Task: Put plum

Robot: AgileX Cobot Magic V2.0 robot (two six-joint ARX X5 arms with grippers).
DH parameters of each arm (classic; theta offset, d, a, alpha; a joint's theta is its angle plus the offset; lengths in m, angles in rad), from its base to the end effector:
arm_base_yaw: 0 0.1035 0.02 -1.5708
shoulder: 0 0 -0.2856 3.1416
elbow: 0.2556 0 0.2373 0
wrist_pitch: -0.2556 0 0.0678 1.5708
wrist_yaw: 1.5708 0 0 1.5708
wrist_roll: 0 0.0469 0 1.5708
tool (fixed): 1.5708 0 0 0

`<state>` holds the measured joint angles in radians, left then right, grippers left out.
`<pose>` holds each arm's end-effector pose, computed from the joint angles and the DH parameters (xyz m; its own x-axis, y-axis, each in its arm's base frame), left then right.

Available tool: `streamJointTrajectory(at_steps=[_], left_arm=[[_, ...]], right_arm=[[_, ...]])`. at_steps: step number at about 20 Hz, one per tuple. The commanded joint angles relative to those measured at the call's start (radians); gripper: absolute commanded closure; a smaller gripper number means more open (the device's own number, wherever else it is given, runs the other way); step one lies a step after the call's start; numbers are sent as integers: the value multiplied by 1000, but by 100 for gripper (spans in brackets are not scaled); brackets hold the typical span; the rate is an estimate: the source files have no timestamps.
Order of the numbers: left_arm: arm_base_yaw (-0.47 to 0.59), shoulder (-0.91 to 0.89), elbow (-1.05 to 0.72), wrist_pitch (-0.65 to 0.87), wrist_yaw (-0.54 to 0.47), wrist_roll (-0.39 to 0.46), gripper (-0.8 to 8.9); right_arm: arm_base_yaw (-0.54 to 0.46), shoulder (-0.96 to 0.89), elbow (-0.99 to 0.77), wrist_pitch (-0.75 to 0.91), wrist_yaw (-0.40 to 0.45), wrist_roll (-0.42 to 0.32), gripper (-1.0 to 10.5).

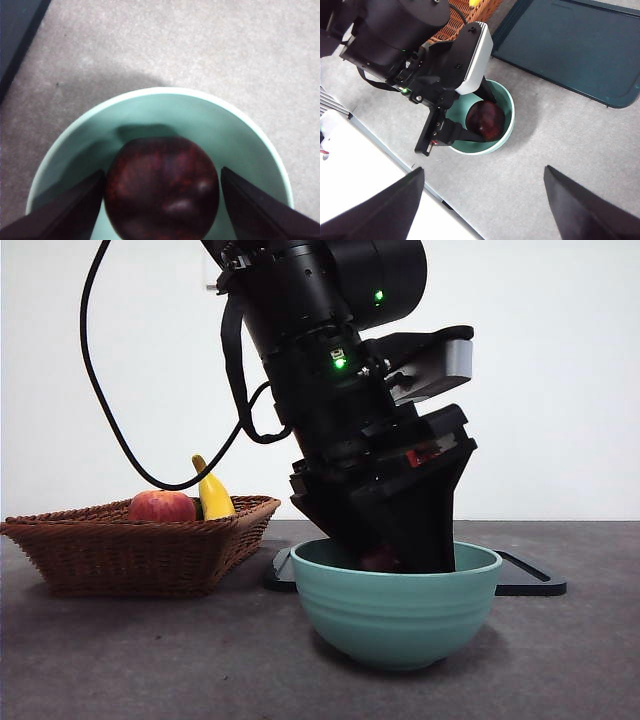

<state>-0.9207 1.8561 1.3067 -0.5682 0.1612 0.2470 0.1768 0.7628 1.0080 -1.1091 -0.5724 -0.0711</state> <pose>0.2225 -0.3050 0.2063 0.1338 -0.4412 -0.8874 0.9362 0.3501 -0.0329 0.0854 0.0411 0.3332 0.4422 0.6292 -0.6392 -0.5461 0.7542 0.3647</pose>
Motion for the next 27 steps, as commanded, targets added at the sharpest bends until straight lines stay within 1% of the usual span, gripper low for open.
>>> streamJointTrajectory(at_steps=[1,7,13,17,20,23,25,27], left_arm=[[-14,20,23,1,0,5,435],[-11,-2,90,-92,0,-2,434],[28,-105,164,-143,-2,-15,435],[126,-266,167,-145,-2,-75,435],[234,-409,167,-169,8,-107,436],[343,-518,167,-232,93,-107,439],[417,-570,165,-301,170,-105,439],[473,-611,145,-371,270,-93,439]], right_arm=[[3,7,21,12,0,8,564],[3,7,21,12,0,8,564],[3,7,21,11,0,8,564],[3,7,21,12,0,8,564],[3,7,21,13,0,8,564],[3,8,21,15,0,8,564],[3,8,21,19,0,8,564],[3,8,21,25,0,8,564]])
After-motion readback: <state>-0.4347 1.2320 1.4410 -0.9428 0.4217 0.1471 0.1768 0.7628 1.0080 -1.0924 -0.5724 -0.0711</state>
